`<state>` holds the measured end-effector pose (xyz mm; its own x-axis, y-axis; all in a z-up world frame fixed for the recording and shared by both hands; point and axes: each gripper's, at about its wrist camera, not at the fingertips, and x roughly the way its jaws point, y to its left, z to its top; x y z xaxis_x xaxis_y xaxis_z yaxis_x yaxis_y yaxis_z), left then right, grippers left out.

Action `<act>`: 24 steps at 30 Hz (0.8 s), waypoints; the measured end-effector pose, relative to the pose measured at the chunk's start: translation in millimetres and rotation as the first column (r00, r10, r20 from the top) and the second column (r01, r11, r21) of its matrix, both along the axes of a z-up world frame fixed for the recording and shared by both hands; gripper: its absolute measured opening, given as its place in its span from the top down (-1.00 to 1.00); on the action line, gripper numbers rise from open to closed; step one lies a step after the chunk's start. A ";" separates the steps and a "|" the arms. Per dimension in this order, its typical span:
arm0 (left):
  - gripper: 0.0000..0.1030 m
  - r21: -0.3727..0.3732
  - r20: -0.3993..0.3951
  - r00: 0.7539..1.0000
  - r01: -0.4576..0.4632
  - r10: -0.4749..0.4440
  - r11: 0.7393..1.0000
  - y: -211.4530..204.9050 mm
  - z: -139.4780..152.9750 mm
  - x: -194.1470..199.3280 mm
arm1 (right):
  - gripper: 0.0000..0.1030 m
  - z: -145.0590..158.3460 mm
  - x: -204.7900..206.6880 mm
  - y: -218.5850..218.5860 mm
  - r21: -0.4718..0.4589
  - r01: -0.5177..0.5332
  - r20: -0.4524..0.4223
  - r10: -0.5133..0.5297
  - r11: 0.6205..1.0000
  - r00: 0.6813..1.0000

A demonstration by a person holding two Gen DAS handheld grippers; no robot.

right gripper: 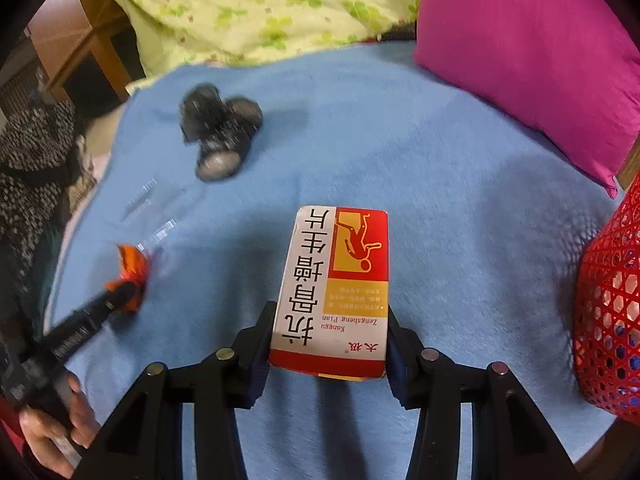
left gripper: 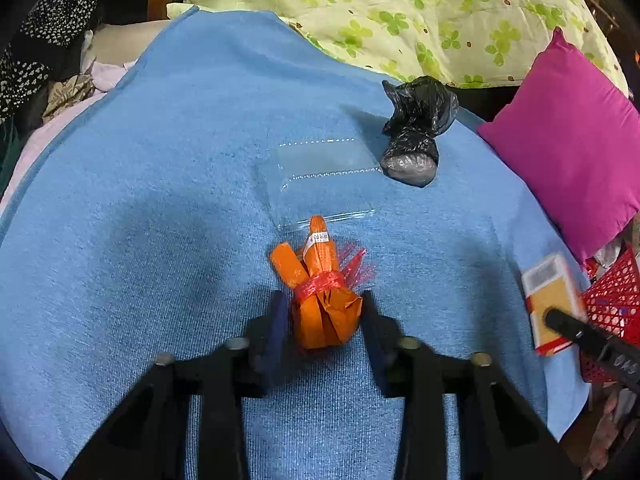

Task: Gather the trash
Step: 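Lift the medicine box with the right tool while the left tool lifts the orange bundle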

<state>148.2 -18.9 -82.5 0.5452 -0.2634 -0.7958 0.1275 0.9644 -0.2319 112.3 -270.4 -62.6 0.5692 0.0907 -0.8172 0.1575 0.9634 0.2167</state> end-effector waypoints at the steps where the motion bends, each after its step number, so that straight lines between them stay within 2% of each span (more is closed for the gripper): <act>1: 0.43 0.005 0.002 1.000 0.000 0.000 1.000 -0.7 -0.7 -0.8 | 0.01 5.1 -1.8 3.1 0.013 0.004 0.035 -0.004 1.000 0.999; 6: 0.44 0.014 0.041 0.999 0.015 -0.016 1.000 -2.1 7.1 -13.1 | 0.01 20.6 -9.7 27.3 0.021 -0.028 0.146 0.025 0.999 0.989; 10: 0.44 0.072 0.093 0.994 0.045 -0.052 0.996 -7.4 18.6 -32.4 | 0.01 26.1 -16.3 49.5 0.004 -0.072 0.194 0.070 0.997 0.979; 17: 0.44 0.101 0.195 0.977 0.066 -0.085 0.993 -1.6 43.1 -59.5 | 0.01 32.9 -33.2 57.5 -0.006 -0.062 0.207 0.062 0.998 0.976; 24: 0.44 0.112 0.249 0.964 0.068 -0.094 0.991 1.7 55.2 -71.3 | 0.01 38.9 -49.9 36.2 -0.028 -0.024 0.208 0.030 0.999 0.978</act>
<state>76.9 -17.2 -27.3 0.7126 -0.2401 -0.6592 0.2482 0.9651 -0.0832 62.4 -234.2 -23.7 0.7251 0.0894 -0.6828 0.0852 0.9723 0.2178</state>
